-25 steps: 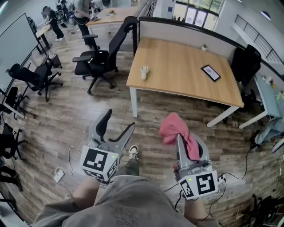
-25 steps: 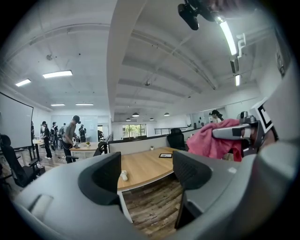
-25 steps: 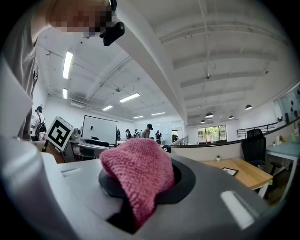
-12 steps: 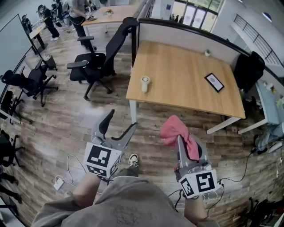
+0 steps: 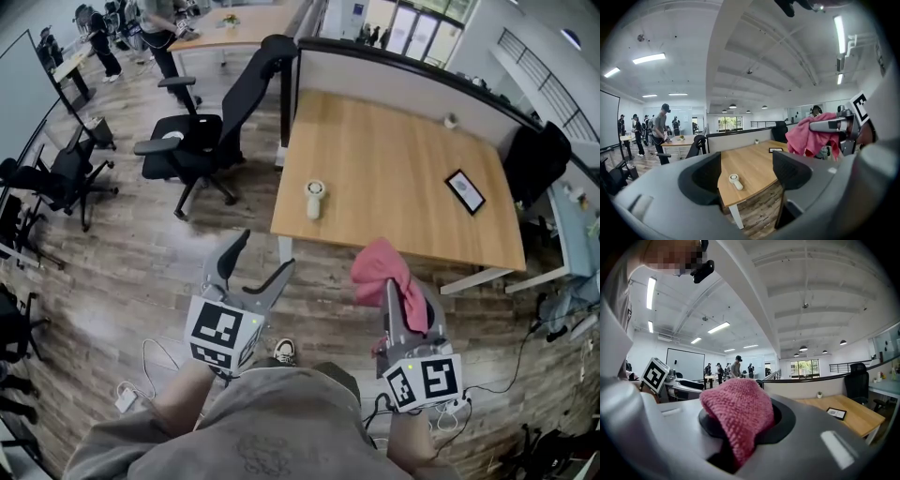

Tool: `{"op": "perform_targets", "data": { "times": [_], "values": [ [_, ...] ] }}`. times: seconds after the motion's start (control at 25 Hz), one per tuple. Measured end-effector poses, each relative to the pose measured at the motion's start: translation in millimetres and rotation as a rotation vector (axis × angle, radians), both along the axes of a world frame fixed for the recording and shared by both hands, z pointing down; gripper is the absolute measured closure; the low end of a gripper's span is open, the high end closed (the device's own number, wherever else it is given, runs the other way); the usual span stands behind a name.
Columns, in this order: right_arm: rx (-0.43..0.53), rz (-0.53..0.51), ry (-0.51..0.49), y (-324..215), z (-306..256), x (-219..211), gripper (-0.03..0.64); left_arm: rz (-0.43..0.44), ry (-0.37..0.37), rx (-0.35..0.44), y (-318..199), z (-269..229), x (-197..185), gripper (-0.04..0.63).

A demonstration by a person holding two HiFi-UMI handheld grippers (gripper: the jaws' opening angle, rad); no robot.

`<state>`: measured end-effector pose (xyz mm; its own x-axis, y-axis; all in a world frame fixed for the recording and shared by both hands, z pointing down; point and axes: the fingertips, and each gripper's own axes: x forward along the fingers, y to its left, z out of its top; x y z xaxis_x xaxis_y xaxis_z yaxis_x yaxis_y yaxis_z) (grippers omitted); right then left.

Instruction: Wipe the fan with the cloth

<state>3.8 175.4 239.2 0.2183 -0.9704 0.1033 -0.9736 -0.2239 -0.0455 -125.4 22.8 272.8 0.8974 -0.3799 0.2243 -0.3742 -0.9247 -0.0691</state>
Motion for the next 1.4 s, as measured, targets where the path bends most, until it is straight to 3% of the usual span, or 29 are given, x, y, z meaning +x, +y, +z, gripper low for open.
{"op": "perform_targets", "data": {
  "times": [0.4,0.64,1.08,1.4],
  "values": [
    [-0.044,-0.022,-0.033,-65,25,56,0.529,-0.001,-0.035,-0.029,-56,20,56,0.252],
    [-0.066,-0.102,-0.033,-113,25,111,0.529,-0.041,-0.074,-0.009,-91,15,100,0.252],
    [-0.093,-0.333,-0.04,-205,37,197,0.529,-0.216,-0.101,-0.038,-136,23,168,0.252],
    [-0.106,-0.485,-0.029,-254,50,233,0.529,-0.365,-0.098,-0.037,-156,28,190,0.252]
  ]
}}
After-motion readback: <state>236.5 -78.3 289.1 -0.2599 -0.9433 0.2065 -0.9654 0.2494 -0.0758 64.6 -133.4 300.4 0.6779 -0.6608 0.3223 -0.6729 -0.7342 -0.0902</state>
